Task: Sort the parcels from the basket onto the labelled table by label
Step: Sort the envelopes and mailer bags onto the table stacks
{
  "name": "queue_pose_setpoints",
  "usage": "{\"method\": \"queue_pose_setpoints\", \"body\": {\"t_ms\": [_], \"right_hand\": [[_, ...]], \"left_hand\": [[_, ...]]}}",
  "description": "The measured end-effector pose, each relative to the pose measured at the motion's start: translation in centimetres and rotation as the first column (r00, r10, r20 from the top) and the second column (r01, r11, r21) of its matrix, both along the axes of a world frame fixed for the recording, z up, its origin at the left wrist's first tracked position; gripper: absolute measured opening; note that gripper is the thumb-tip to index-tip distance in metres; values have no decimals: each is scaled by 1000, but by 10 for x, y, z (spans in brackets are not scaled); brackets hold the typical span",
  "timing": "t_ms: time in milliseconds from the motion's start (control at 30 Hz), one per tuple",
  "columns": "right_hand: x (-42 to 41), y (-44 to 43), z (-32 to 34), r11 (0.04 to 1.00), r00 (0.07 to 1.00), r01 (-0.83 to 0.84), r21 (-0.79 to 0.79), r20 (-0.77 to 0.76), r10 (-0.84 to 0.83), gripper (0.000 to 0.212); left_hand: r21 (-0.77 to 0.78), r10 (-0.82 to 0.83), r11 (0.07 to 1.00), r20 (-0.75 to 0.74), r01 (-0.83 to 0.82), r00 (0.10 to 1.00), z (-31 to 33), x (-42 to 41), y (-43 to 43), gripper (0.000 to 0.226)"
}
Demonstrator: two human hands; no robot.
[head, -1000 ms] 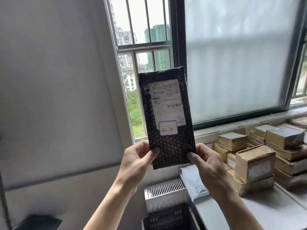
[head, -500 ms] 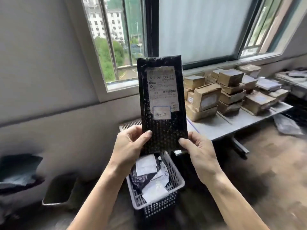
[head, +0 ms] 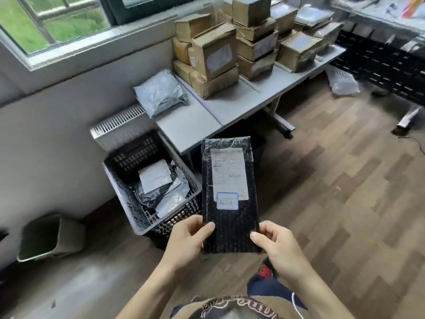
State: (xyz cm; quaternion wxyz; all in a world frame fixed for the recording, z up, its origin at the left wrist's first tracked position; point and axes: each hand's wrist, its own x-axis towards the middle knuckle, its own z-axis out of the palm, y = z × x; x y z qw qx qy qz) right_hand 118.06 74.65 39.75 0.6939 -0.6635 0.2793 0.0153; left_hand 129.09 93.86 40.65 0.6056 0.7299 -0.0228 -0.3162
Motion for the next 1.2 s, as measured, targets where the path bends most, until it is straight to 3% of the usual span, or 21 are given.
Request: {"method": "queue_pose_setpoints", "body": {"t_ms": [133,267,400,533,667,800,1067,1200], "right_hand": [[-11,-65,-26,998,993,63,31,-97,-60,18],[-13,-144,-26,992,986,127,27,-110,-123,31],[-14,-217,-30,990,981,142,-16,-134,-142,19],[-7,-270,-41,980,967,199,-20,-155,-200,19],[12,-321,-41,957,949,287,35,-145,-280,14],[35,-381,-42,955,950,288,66,-149,-276,13],[101,-533,-49,927,895,361,-106,-238,-376,22],[130,-609,-36,921,905,336,-196,-202,-373,25]], "left_hand": [[61,-12,998,-50,15,999,-18,-6,-79,23],[56,1,998,-128,6,992,-25,-17,-158,53],[80,-52,995,-155,65,986,-26,-11,-235,21],[73,-83,993,-122,92,989,-28,7,-294,36],[89,-89,991,-124,101,988,-41,31,-349,23],[33,-139,989,-139,145,980,-55,57,-409,36],[-8,-241,969,-248,247,938,-76,119,-567,23],[-48,-243,970,-244,239,939,-68,151,-639,46]]}}
